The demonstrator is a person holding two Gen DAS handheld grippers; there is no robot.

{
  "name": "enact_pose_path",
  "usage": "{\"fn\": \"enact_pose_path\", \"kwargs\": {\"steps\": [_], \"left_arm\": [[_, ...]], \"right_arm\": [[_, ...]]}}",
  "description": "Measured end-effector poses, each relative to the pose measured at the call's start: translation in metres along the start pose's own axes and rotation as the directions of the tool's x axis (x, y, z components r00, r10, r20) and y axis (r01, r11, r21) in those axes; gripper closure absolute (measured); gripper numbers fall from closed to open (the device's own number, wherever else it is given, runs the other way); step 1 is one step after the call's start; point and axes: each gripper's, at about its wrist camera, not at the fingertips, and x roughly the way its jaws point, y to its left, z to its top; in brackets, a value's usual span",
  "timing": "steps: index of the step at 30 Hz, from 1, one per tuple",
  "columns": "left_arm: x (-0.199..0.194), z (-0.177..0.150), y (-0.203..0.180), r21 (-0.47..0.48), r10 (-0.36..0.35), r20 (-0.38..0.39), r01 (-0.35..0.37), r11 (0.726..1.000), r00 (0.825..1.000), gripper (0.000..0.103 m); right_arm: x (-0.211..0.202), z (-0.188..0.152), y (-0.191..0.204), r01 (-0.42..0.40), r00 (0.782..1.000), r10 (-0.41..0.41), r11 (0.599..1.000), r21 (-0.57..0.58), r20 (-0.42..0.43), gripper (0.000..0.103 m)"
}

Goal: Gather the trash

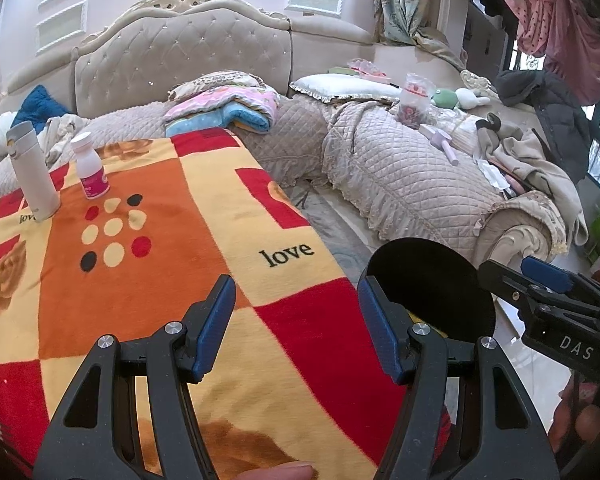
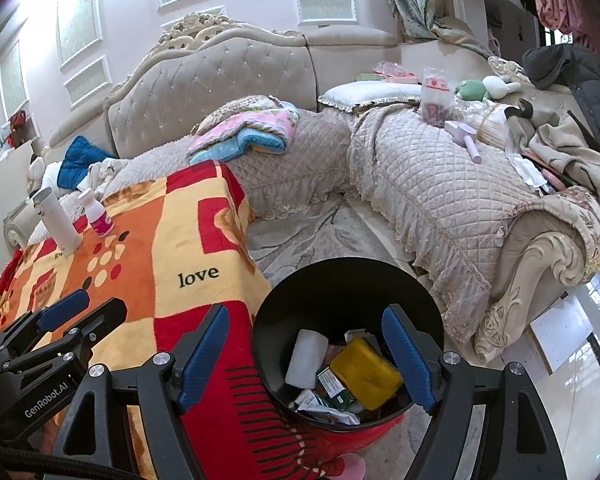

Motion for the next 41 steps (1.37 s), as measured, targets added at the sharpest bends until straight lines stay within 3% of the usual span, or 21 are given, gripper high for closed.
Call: {"fn": "enact_pose_path", "kwargs": {"steps": [34,41], "left_arm": [[0.002,-0.001,0.002,-0.001,-0.003,-0.008,0.003,1.0,1.0,0.04],[-0.005,-0.009,0.018,-0.011,0.003,0.005,-0.003,1.0,1.0,0.04]], "right_arm": [[0.003,-0.003,-0.007,0.008,1.0,-0.008,1.0,0.007,-0.019,0.024],[0.007,-0.005,0.008,0.001,0.999,-0.002,1.0,-0.019,-0.037,0.023]]}}
